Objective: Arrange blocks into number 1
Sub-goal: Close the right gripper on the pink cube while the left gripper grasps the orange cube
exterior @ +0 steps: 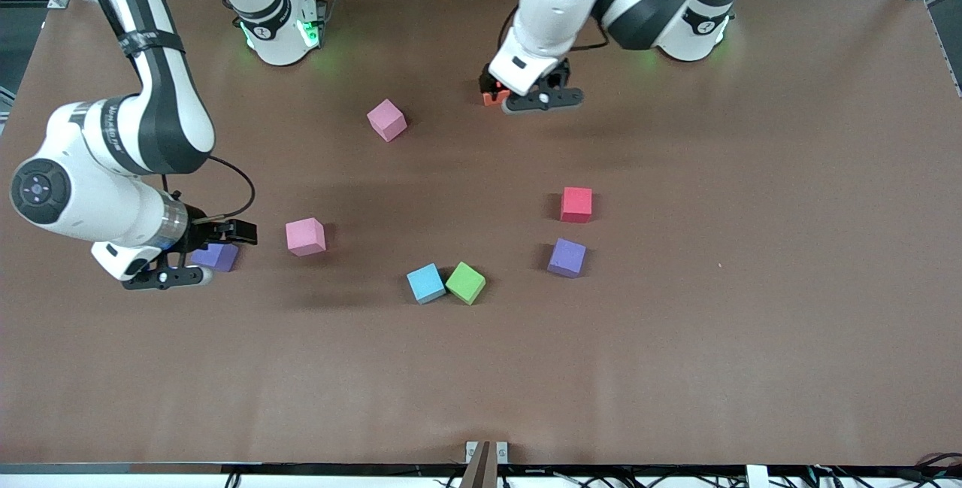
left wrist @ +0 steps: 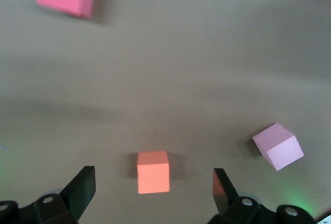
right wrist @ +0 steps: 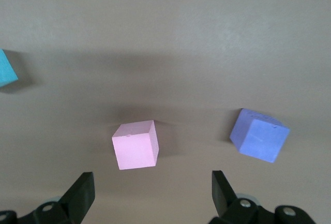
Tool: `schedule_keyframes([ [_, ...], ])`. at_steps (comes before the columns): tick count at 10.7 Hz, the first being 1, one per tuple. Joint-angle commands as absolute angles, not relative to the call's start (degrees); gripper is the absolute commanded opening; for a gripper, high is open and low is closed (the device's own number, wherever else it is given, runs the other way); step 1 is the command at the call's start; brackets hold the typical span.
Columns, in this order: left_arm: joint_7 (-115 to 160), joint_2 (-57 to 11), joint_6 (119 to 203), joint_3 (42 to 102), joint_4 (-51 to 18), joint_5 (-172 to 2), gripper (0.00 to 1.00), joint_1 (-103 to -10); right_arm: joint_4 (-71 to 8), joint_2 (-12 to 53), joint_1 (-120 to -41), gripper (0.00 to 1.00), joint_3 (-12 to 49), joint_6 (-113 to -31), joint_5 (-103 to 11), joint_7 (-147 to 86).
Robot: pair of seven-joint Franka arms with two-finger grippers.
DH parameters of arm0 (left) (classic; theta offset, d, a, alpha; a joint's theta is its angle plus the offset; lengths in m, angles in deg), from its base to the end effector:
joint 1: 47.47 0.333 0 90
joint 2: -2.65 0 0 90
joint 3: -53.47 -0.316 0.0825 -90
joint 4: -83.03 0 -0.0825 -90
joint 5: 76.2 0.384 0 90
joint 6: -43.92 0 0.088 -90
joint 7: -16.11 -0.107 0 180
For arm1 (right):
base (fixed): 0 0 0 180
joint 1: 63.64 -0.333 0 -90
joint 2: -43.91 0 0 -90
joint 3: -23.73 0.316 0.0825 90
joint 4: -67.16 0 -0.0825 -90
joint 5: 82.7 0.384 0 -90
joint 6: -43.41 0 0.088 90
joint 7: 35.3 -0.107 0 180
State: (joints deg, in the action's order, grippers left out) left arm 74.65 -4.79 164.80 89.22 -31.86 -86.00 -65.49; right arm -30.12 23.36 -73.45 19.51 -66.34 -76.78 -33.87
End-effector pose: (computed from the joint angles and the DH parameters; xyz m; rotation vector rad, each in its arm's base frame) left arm 0.3399 -0.4642 0.4058 2.9964 0.2636 -0.2822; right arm 0.6343 0.0736 0.3760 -3.0678 -0.1284 0.2184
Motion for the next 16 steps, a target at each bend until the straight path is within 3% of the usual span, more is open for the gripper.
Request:
schedule_keyframes([
  [1,79.46,-10.16,169.41,89.15,-32.80,-86.31,1.00,-69.69,-30.23,20.89,-75.14,1.00,19.42,-66.54,-76.02,-34.07],
  [5,87.03,-17.21,176.18,88.98,-36.66,-81.92,1.00,-74.10,-30.23,15.27,-77.08,1.00,19.42,-66.89,-76.19,-33.19],
  [8,87.03,-17.48,180.67,88.98,-41.76,-81.39,1.00,-74.72,-30.31,12.36,-77.61,1.00,19.42,-67.86,-76.02,-33.36],
  [16,87.91,-21.16,185.86,89.07,-43.88,-79.63,1.00,-76.83,-33.04,10.51,-79.54,0.98,19.34,-72.87,-76.11,-33.19],
])
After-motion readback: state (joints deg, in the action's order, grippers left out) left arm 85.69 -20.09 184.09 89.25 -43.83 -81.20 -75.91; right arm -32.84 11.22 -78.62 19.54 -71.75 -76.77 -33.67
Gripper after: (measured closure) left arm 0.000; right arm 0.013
